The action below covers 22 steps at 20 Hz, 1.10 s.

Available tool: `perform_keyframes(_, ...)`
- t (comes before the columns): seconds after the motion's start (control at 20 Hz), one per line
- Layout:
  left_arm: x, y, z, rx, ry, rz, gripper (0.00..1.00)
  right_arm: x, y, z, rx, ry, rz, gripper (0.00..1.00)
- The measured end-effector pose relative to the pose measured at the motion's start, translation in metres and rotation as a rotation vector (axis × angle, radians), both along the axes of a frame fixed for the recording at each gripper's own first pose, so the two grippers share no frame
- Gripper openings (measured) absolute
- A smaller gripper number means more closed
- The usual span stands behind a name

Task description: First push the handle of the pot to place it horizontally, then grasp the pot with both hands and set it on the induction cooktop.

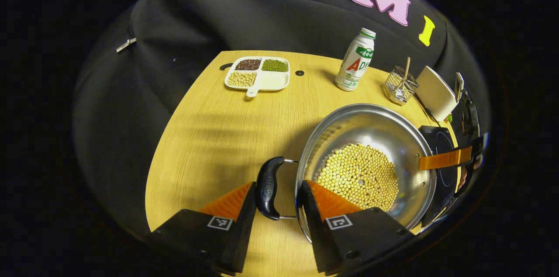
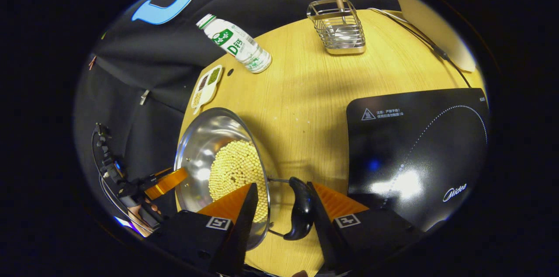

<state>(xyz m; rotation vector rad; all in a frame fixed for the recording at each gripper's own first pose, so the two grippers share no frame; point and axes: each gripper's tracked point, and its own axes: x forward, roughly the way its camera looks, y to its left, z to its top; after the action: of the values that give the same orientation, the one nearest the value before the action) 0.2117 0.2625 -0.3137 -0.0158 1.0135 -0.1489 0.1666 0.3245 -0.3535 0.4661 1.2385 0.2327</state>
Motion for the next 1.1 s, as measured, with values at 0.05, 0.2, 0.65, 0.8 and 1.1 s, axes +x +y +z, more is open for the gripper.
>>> perform_keyframes(0.05, 0.000, 0.001, -0.001, 0.006, 0.000, 0.001, 0.63, 0.002, -0.001, -0.002, -0.022, -0.004, -0.002, 0.67)
perform_keyframes(0.2, 0.002, 0.005, -0.002, 0.010, -0.005, 0.013, 0.63, 0.003, 0.004, -0.012, -0.086, -0.018, 0.026, 0.59)
perform_keyframes(0.65, 0.001, 0.005, -0.004, -0.017, -0.034, 0.055, 0.58, 0.014, 0.002, -0.017, -0.173, -0.095, 0.001, 0.55)
perform_keyframes(0.8, -0.005, 0.005, -0.001, -0.007, -0.028, 0.071, 0.53, 0.008, 0.004, -0.016, -0.183, -0.089, 0.025, 0.52)
perform_keyframes(1.1, -0.020, -0.006, 0.031, -0.019, -0.084, 0.081, 0.49, 0.001, -0.008, 0.019, -0.172, -0.117, 0.028, 0.52)
